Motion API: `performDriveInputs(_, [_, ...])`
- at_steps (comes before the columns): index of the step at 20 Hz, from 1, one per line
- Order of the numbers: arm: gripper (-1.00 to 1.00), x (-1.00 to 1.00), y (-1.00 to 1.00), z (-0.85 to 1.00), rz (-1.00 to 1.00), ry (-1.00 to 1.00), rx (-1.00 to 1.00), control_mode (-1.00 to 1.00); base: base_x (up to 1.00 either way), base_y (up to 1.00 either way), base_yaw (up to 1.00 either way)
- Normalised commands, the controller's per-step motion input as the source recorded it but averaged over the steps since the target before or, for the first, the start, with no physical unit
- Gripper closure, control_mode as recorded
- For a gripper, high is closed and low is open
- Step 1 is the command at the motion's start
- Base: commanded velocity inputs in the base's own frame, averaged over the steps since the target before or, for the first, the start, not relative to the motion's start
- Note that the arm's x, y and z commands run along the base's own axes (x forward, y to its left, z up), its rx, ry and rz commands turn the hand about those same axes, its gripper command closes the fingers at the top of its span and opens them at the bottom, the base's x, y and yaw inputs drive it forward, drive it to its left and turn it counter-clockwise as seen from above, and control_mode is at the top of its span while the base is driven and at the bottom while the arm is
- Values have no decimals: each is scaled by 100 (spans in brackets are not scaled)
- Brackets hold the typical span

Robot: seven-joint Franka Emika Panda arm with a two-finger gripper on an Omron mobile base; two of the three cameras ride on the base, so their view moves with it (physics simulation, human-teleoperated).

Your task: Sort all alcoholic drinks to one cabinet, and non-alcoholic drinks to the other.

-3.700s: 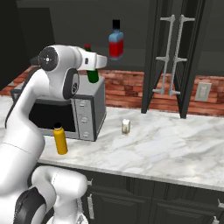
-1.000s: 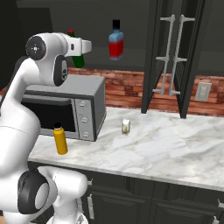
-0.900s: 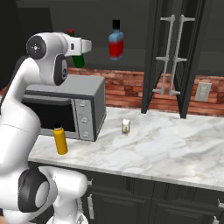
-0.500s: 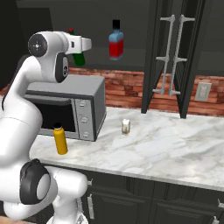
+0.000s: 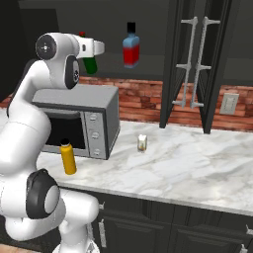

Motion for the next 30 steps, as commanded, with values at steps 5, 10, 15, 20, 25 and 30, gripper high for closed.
performDriveInputs(5, [100, 25, 0, -2, 1, 9, 0, -100, 0, 0, 0])
performDriveInputs(10, [100, 23, 0, -2, 1, 5, 0, -100, 0, 0, 0])
performDriveInputs(15, [100, 19, 0, -1, 0, 0, -2, -100, 0, 0, 0])
performDriveInputs(20, [100, 15, 0, 0, 0, 0, -2, -100, 0, 0, 0])
performDriveInputs(25, [100, 9, 0, 0, 0, 0, -3, -100, 0, 0, 0])
performDriveInputs(30, [100, 11, 1, 0, 0, 0, -4, -100, 0, 0, 0])
